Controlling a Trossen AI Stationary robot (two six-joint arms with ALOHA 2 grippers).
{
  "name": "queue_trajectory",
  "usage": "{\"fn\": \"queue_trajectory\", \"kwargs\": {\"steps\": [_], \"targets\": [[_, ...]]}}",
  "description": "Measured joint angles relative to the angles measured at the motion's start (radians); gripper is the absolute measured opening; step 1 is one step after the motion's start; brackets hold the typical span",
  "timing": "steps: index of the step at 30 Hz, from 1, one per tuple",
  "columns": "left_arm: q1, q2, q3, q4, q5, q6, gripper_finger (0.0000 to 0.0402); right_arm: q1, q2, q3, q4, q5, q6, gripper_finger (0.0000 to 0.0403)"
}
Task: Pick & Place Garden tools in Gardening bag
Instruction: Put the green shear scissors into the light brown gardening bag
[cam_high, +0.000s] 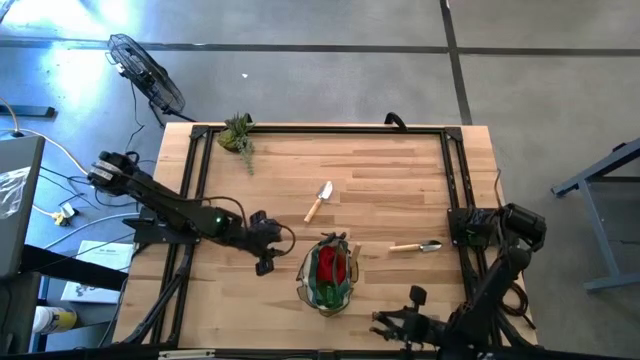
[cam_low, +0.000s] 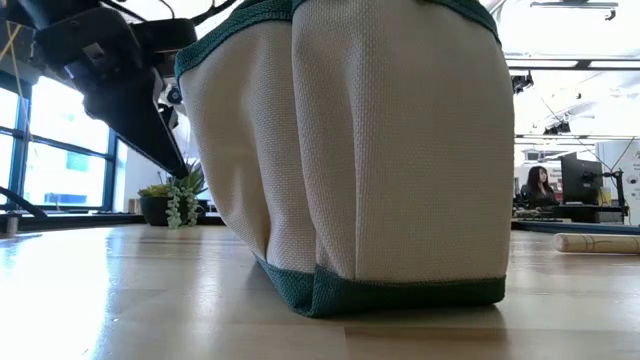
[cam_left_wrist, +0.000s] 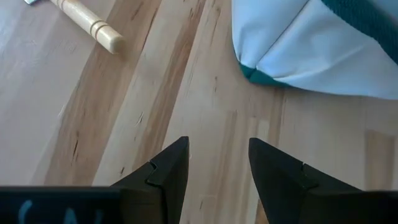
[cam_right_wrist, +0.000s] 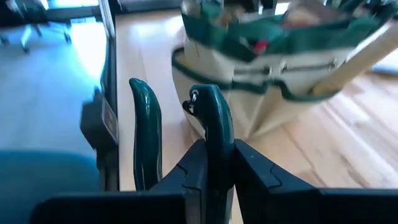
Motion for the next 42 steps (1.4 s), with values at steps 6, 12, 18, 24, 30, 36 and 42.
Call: {"fn": "queue_trajectory", "kwargs": {"steps": [6, 12, 18, 24, 30, 36, 42], "targets": [[-0.011, 0.000, -0.031, 0.103, -0.023, -0.022, 0.0161, 0.020, 0.027, 0.000, 0.092, 0.147, 0.004, 0.0041], [-0.011, 0.000, -0.047, 0.167, -0.023, -0.022, 0.0161, 0.018, 0.027, 0.000, 0.223, 0.235, -0.086, 0.0041], [-0.011, 0.004, -0.052, 0.172, -0.023, -0.033, 0.0161, 0.017, 0.027, 0.001, 0.352, 0.284, -0.225, 0.0041], [-0.010, 0.052, -0.049, 0.218, -0.037, -0.072, 0.0161, 0.017, 0.027, 0.001, 0.389, 0.334, -0.254, 0.0041], [-0.019, 0.127, -0.052, 0.280, 0.008, -0.079, 0.0161, 0.007, 0.027, 0.001, 0.481, 0.400, -0.257, 0.0041], [-0.023, 0.195, -0.050, 0.368, 0.019, -0.081, 0.0161, -0.028, 0.027, 0.001, 0.526, 0.395, -0.238, 0.0041], [-0.023, 0.213, -0.052, 0.376, 0.098, -0.080, 0.0161, -0.074, 0.027, 0.001, 0.576, 0.382, -0.292, 0.0041]]}}
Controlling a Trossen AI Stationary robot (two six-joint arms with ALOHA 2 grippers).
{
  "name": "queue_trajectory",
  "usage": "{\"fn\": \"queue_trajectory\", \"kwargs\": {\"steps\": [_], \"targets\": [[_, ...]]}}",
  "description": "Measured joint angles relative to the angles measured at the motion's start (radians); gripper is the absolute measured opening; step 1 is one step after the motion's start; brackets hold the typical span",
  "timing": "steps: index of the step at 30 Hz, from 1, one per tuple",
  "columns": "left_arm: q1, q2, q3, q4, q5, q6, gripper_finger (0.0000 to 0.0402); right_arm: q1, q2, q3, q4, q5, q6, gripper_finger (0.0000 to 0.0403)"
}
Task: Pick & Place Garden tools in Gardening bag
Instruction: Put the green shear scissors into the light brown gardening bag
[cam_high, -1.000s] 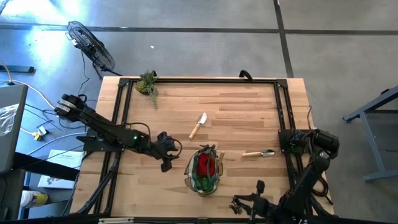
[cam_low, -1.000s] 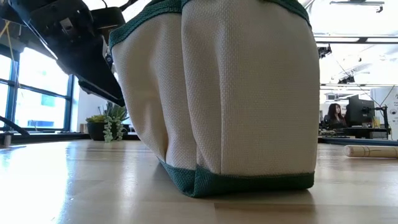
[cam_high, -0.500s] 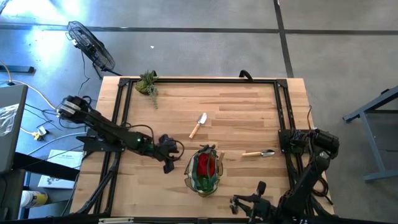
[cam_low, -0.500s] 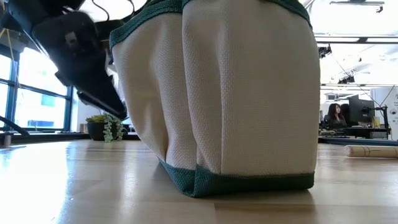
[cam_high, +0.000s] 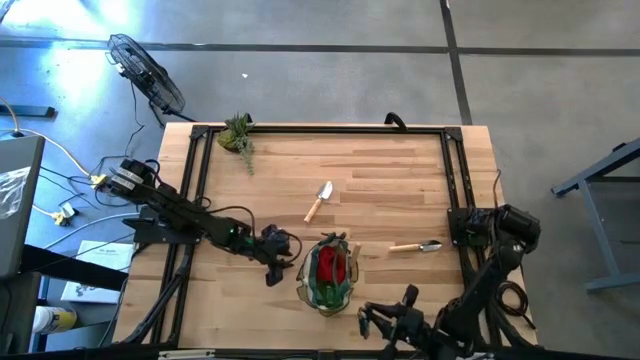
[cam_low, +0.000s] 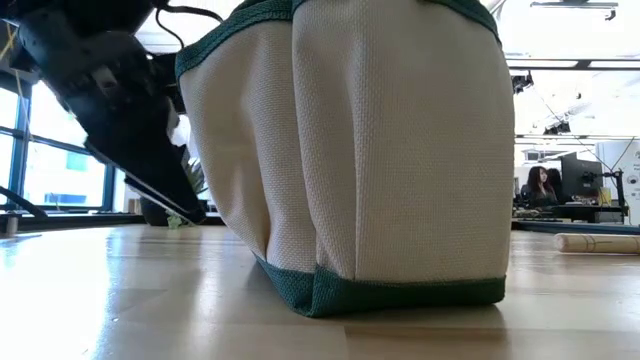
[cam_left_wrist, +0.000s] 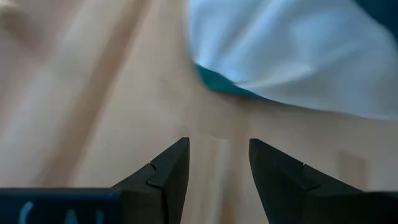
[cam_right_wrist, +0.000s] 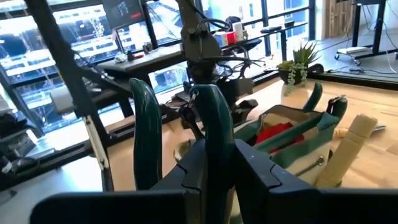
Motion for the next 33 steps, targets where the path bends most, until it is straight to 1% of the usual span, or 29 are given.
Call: {"fn": "queue_trajectory", "kwargs": {"steps": [2, 6, 11, 20, 23, 26, 29, 31, 33], "targets": [[0.000, 0.000, 0.001, 0.008, 0.053, 0.000, 0.0161, -0.024, 0.000, 0.000, 0.029, -0.007, -0.022, 0.0041], [0.000, 0.000, 0.001, 0.010, 0.089, 0.002, 0.0161, -0.082, 0.000, 0.000, 0.074, -0.135, -0.090, 0.0041], [0.000, 0.000, 0.001, 0.013, 0.082, -0.011, 0.0161, -0.110, 0.000, 0.000, 0.179, -0.197, -0.226, 0.0041], [0.000, 0.000, 0.001, 0.021, 0.053, -0.012, 0.0161, -0.138, 0.000, 0.000, 0.325, -0.208, -0.442, 0.0041], [0.000, 0.000, 0.001, 0.023, 0.026, -0.012, 0.0161, -0.165, 0.000, 0.000, 0.358, -0.274, -0.504, 0.0041], [0.000, -0.001, 0.001, 0.026, 0.012, -0.012, 0.0161, -0.184, -0.002, 0.000, 0.359, -0.326, -0.519, 0.0041], [0.000, -0.001, 0.001, 0.026, 0.010, -0.013, 0.0161, -0.192, -0.020, 0.000, 0.360, -0.338, -0.572, 0.0041], [0.000, -0.001, 0.001, 0.026, 0.010, -0.013, 0.0161, -0.194, -0.028, 0.000, 0.406, -0.323, -0.628, 0.0041], [0.000, -0.001, 0.001, 0.026, 0.010, -0.013, 0.0161, -0.202, -0.029, 0.000, 0.460, -0.332, -0.687, 0.0041]]}}
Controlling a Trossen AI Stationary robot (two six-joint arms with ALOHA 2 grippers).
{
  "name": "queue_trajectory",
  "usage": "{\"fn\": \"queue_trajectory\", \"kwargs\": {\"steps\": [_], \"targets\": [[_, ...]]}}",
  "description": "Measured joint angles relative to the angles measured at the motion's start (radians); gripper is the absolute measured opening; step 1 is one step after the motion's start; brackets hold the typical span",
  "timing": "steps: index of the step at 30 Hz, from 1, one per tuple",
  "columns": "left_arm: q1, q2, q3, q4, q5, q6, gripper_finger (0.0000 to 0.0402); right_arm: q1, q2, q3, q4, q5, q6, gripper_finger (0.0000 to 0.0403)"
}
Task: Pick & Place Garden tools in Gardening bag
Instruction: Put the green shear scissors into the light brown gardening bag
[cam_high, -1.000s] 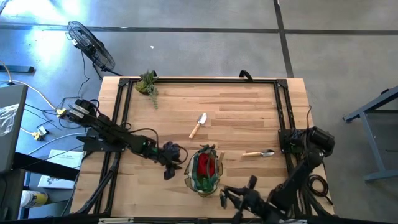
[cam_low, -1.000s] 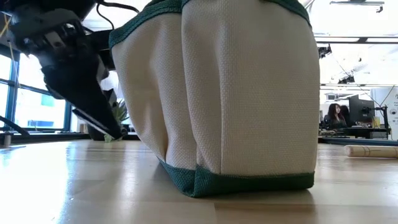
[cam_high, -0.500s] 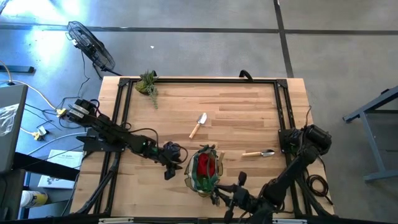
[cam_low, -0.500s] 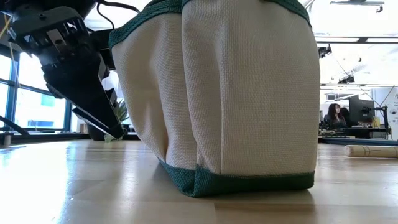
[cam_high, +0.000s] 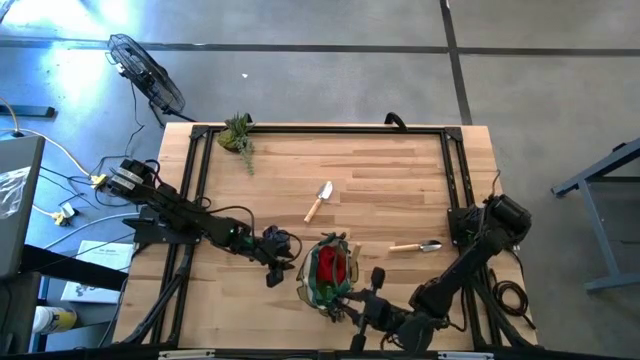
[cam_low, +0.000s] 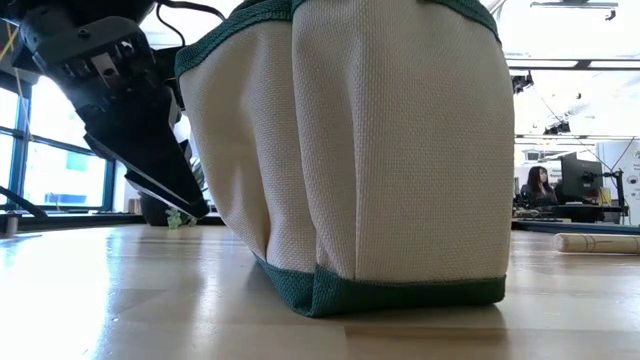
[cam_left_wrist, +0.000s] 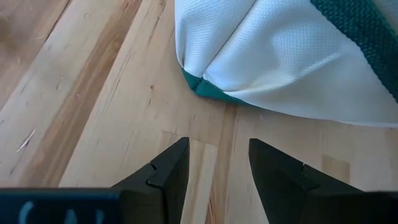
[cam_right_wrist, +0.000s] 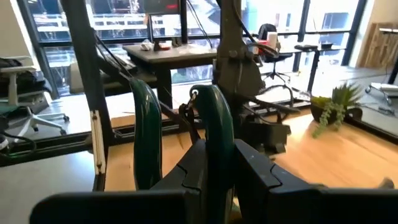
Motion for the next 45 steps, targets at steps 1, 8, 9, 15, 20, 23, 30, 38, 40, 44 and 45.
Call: {"fn": "queue_trajectory", "kwargs": {"steps": [1, 8, 9, 15, 20, 23, 30, 38, 40, 44, 45], "targets": [[0.000, 0.000, 0.000, 0.000, -0.001, 0.000, 0.0161, -0.004, 0.000, 0.000, 0.009, -0.009, -0.012, 0.0041], [0.000, 0.000, 0.000, 0.001, -0.003, 0.014, 0.0161, -0.055, 0.000, 0.000, -0.049, -0.009, 0.087, 0.0041], [0.000, 0.000, 0.000, 0.002, -0.004, 0.016, 0.0161, -0.061, 0.000, 0.000, -0.075, -0.012, 0.120, 0.0041], [0.000, 0.000, 0.000, 0.002, -0.003, 0.019, 0.0161, -0.072, 0.001, 0.000, -0.118, 0.007, 0.189, 0.0041], [0.000, 0.000, 0.000, 0.002, -0.003, 0.019, 0.0161, -0.065, 0.001, 0.000, -0.151, 0.099, 0.181, 0.0041], [0.000, 0.000, 0.000, 0.002, -0.003, 0.019, 0.0161, -0.063, 0.001, 0.000, -0.238, 0.191, 0.231, 0.0041], [0.000, 0.000, 0.000, 0.002, -0.003, 0.019, 0.0161, -0.057, 0.002, 0.000, -0.355, 0.226, 0.334, 0.0041], [0.000, 0.000, 0.000, 0.001, -0.003, 0.019, 0.0161, 0.009, 0.002, 0.000, -0.382, 0.388, 0.282, 0.0041], [0.000, 0.000, 0.000, 0.001, -0.003, 0.019, 0.0161, 0.026, 0.002, 0.000, -0.382, 0.422, 0.259, 0.0041], [0.000, 0.000, 0.000, 0.001, -0.003, 0.019, 0.0161, 0.044, 0.002, 0.000, -0.383, 0.429, 0.247, 0.0041], [0.000, 0.000, 0.000, 0.001, -0.003, 0.019, 0.0161, 0.045, 0.002, 0.000, -0.385, 0.429, 0.247, 0.0041]]}}
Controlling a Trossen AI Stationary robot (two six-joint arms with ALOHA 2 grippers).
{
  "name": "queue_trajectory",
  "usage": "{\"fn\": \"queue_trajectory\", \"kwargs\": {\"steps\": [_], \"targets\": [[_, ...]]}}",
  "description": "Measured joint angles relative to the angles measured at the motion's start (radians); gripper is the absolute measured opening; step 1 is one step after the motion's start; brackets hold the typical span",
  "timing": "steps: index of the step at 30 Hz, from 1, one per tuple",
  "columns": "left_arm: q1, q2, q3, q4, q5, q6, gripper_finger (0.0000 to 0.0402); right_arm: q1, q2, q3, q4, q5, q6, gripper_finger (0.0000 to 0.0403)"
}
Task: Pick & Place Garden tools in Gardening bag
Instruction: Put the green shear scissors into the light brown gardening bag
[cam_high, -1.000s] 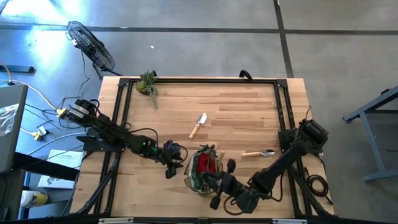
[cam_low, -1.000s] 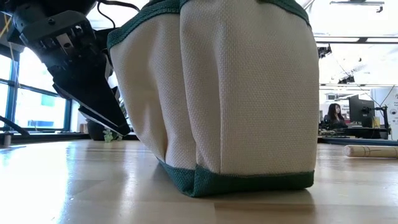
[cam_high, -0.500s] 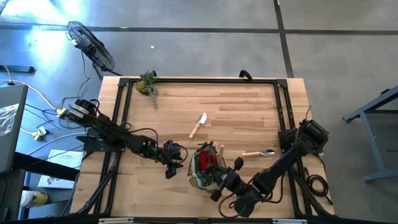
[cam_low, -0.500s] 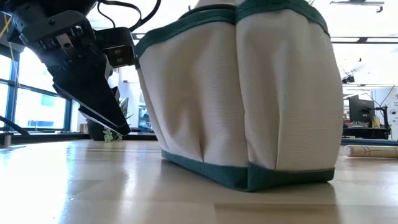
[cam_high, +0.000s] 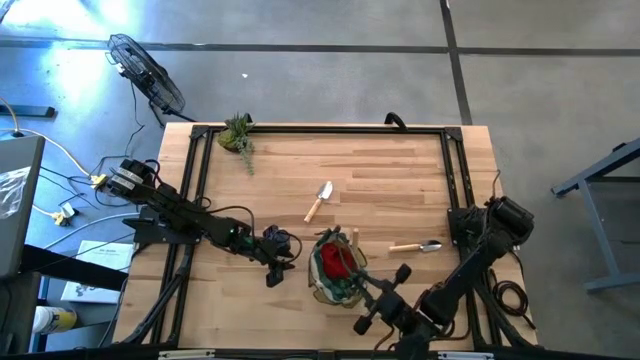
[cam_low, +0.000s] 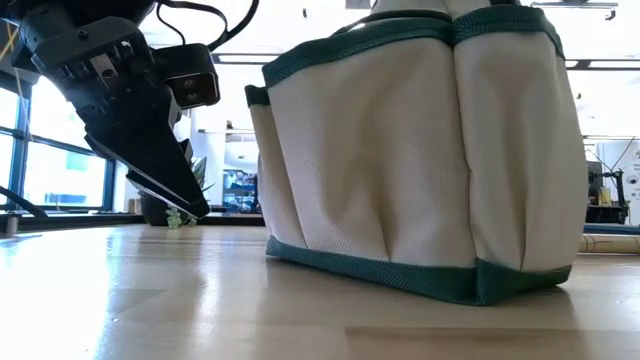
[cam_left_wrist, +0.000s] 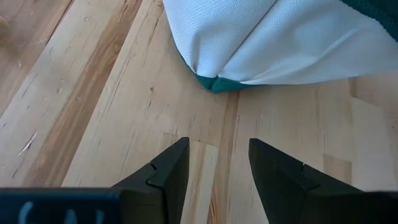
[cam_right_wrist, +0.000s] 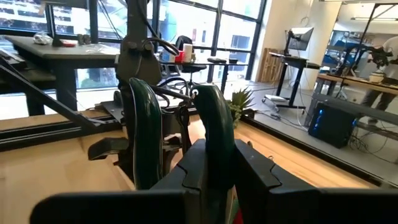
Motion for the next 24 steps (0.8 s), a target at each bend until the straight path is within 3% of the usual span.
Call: {"fn": "queue_trajectory", "kwargs": {"steps": [11, 24], "targets": [[0.000, 0.000, 0.000, -0.001, -0.016, 0.000, 0.0161, 0.001, 0.000, 0.000, -0.048, 0.000, 0.001, 0.0041], [0.000, 0.000, 0.000, -0.002, -0.017, 0.000, 0.0161, -0.015, 0.000, 0.000, -0.063, -0.003, -0.154, 0.0041]]}}
